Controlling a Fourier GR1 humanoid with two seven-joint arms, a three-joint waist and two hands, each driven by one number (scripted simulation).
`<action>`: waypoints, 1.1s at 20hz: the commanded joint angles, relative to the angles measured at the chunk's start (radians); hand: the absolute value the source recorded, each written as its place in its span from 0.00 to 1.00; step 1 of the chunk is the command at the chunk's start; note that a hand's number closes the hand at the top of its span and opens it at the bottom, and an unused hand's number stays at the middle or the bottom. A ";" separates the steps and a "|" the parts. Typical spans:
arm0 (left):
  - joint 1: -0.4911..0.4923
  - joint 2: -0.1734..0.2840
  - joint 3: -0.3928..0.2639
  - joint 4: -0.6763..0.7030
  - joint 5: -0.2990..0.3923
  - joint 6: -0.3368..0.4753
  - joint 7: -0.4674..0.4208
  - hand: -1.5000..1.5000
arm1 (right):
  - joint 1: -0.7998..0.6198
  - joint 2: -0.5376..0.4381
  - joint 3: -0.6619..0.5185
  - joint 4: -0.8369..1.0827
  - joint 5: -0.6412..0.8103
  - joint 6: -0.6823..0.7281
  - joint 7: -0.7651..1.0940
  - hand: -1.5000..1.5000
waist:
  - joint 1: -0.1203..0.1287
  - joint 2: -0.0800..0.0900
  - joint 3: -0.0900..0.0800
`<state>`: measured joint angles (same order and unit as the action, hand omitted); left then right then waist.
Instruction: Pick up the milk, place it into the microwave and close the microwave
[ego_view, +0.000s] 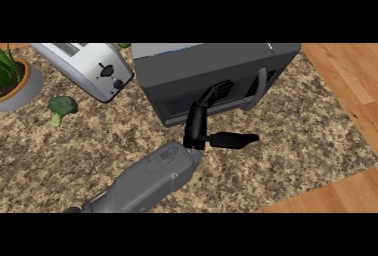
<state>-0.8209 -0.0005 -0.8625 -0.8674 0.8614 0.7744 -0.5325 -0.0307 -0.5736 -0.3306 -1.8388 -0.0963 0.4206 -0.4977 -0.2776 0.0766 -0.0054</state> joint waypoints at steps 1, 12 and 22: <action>-0.054 0.000 0.056 0.058 0.048 0.027 -0.016 0.00 | -0.030 -0.018 -0.008 0.009 0.015 -0.009 0.006 1.00 | -0.005 0.010 0.000; -0.078 0.000 0.047 0.096 0.105 0.012 -0.083 0.00 | -0.092 -0.026 0.007 0.040 0.030 -0.021 0.018 1.00 | 0.002 0.025 0.001; -0.094 0.000 0.032 0.094 0.153 0.008 -0.119 0.00 | -0.106 0.099 0.073 0.185 -0.236 0.091 0.076 0.00 | 0.004 0.030 0.005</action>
<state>-0.8540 -0.0005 -0.8946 -0.8451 0.9820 0.7639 -0.6516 -0.1302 -0.4892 -0.2717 -1.6918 -0.2770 0.4795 -0.4419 -0.2698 0.0994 0.0021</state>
